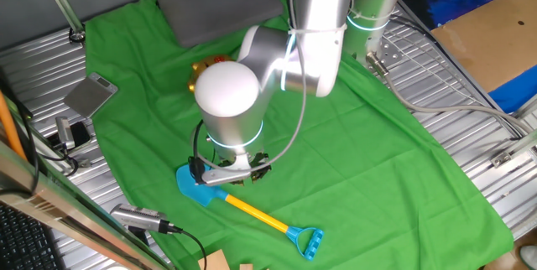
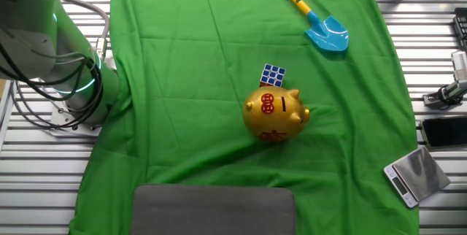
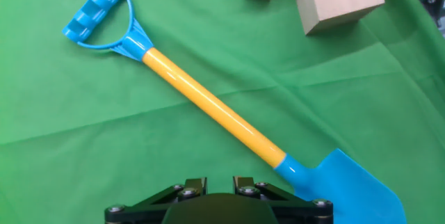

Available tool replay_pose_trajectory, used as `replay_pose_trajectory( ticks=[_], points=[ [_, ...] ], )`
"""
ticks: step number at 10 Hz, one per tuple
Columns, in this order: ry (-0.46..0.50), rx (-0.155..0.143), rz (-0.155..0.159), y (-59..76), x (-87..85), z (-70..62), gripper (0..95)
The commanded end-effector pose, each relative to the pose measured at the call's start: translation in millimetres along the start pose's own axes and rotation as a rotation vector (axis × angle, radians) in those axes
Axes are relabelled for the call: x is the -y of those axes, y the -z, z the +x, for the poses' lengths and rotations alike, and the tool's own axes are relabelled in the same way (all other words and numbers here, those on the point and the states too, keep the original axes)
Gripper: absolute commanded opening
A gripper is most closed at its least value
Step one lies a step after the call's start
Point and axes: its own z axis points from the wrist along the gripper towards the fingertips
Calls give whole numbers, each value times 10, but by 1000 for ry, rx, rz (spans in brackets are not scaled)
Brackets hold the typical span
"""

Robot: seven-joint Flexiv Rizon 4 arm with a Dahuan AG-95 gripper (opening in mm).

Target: Use a shovel to scoop up an object

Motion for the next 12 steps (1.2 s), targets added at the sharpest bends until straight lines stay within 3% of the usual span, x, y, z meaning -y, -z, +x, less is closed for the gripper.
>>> replay_pose_trajectory(
  ticks=[1, 4, 5, 7, 8, 12],
  points=[
    [93, 4, -4, 0, 3, 1, 190],
    [172, 9, -7, 0, 3, 1, 190],
    [182, 9, -8, 0, 3, 1, 380],
    [185, 13, -8, 0, 3, 1, 380],
    [212, 13, -15, -27, -11, -79, 380],
    [228, 0, -25, -53, -17, -180, 380]
  ],
)
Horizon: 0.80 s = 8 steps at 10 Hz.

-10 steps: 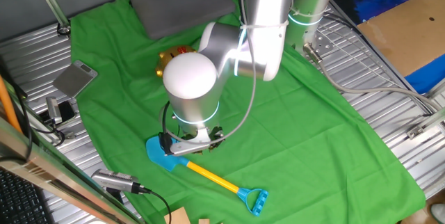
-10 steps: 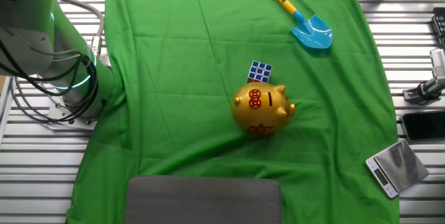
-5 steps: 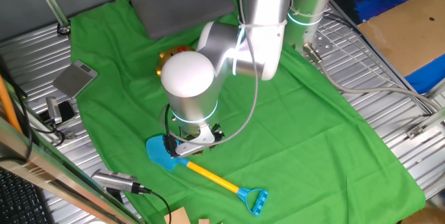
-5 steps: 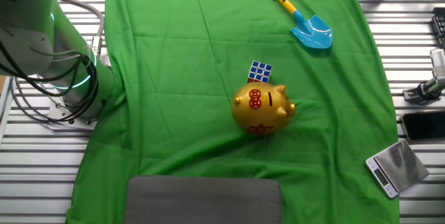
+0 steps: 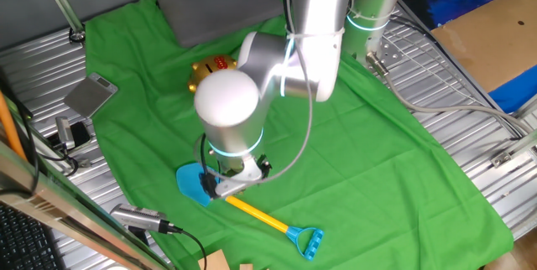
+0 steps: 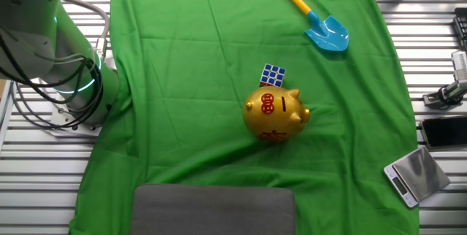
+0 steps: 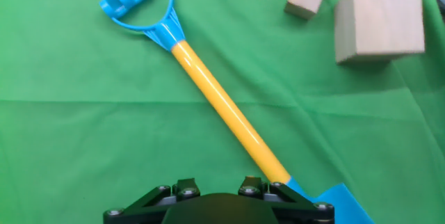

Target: Use a shovel to scoop up an object

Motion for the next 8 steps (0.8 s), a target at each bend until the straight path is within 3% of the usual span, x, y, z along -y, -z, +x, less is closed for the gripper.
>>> replay_pose_trajectory(
  ticks=[1, 4, 8],
  points=[
    [10, -7, 0, -21, 0, -28, 380],
    [23, -16, 0, -20, 3, -32, 380],
    [69, -41, -33, -58, 5, -30, 380]
  ],
)
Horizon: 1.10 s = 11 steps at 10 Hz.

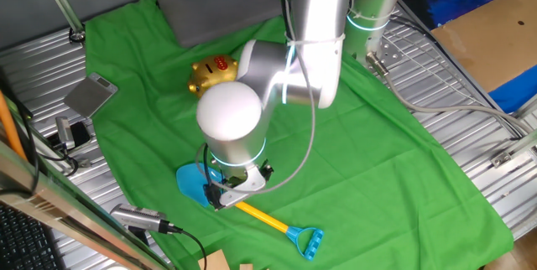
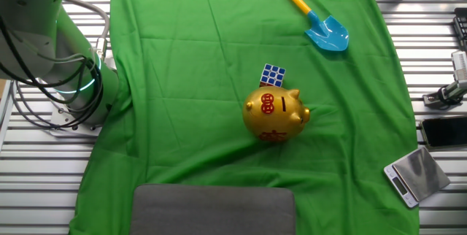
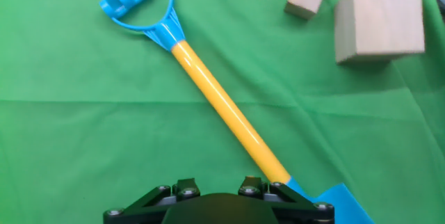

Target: Use a shovel to scoop up an object

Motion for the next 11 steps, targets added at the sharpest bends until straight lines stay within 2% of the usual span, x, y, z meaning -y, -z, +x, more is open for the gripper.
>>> replay_pose_trajectory(
  ticks=[1, 4, 11],
  points=[
    [27, -11, -4, -22, 2, -2, 380],
    [28, -12, 0, -27, 4, -2, 380],
    [55, -18, 11, -23, 149, -26, 380]
  ],
)
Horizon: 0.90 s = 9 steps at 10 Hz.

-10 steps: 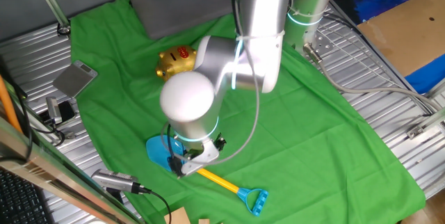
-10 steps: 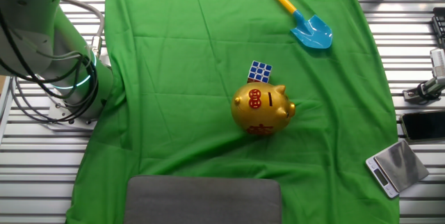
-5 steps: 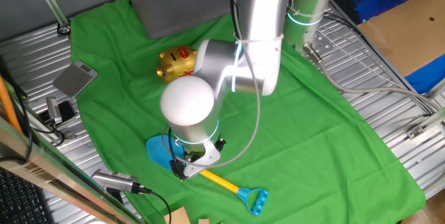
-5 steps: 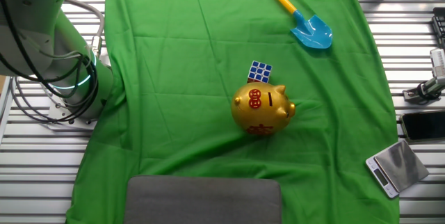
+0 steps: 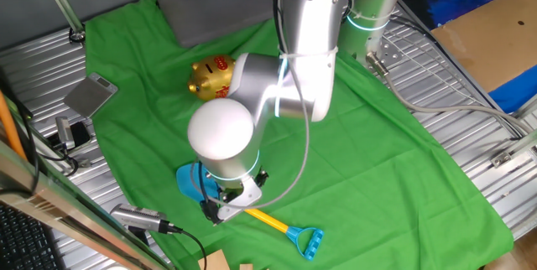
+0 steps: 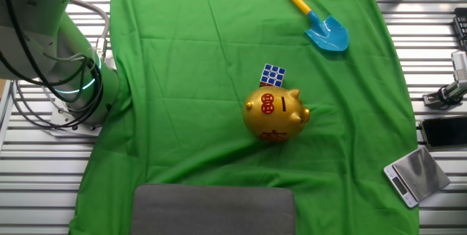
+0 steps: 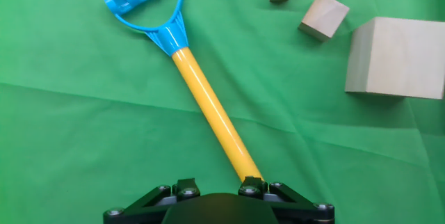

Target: Use a shovel to scoop up an object

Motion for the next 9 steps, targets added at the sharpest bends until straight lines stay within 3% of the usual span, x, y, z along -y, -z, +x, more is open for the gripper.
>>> replay_pose_trajectory(
  ticks=[1, 2, 3, 9],
  points=[
    [-3, -2, 13, 11, 7, 17, 380],
    [-17, -2, 64, 23, 11, 44, 380],
    [-29, 2, 85, 31, 18, 55, 380],
    [-62, 2, 171, 51, 86, 78, 380]
  ],
)
